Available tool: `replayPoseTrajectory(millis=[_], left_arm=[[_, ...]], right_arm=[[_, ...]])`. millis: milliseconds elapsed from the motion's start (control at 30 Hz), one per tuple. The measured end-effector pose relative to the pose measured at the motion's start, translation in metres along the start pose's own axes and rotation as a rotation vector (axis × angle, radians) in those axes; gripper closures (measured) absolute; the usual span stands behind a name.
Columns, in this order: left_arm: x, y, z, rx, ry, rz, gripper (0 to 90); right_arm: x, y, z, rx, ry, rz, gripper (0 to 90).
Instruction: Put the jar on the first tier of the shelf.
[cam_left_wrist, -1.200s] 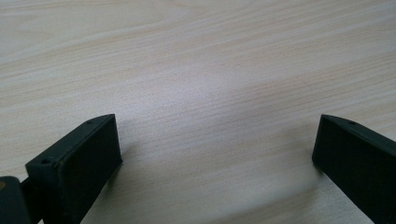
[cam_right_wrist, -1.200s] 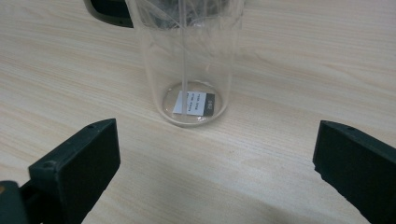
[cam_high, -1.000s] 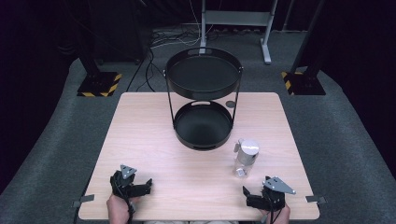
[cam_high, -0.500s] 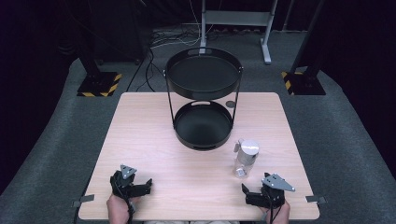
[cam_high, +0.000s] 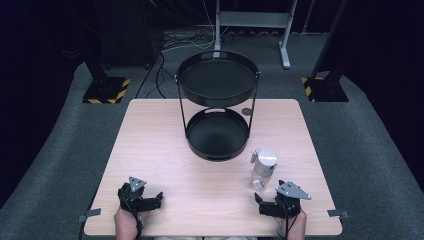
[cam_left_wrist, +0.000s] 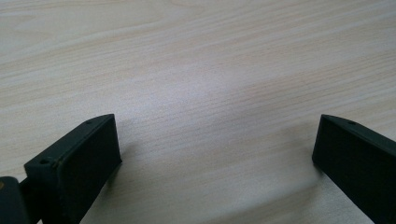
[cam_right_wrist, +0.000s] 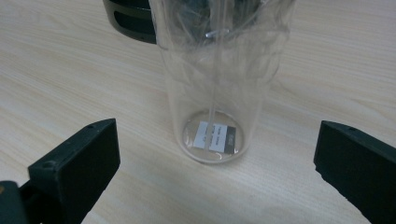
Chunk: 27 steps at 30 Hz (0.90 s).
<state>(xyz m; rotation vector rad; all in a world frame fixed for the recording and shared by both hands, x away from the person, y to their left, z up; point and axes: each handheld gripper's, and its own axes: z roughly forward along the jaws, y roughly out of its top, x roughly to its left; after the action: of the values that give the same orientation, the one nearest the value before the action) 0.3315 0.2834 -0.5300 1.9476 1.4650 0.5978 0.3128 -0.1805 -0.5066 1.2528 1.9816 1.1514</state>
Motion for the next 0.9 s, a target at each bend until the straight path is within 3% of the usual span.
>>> replayPoseTrajectory(millis=[533,900], left_arm=[[0.0,0.0,0.0,0.0,0.0,0.0,0.3],[0.0,0.0,0.0,0.0,0.001,-0.001,0.2]], right_arm=[[0.002,0.017,0.018,0.001,0.018,-0.011,0.0],[0.003,0.03,0.025,-0.047,0.011,0.009,0.0]])
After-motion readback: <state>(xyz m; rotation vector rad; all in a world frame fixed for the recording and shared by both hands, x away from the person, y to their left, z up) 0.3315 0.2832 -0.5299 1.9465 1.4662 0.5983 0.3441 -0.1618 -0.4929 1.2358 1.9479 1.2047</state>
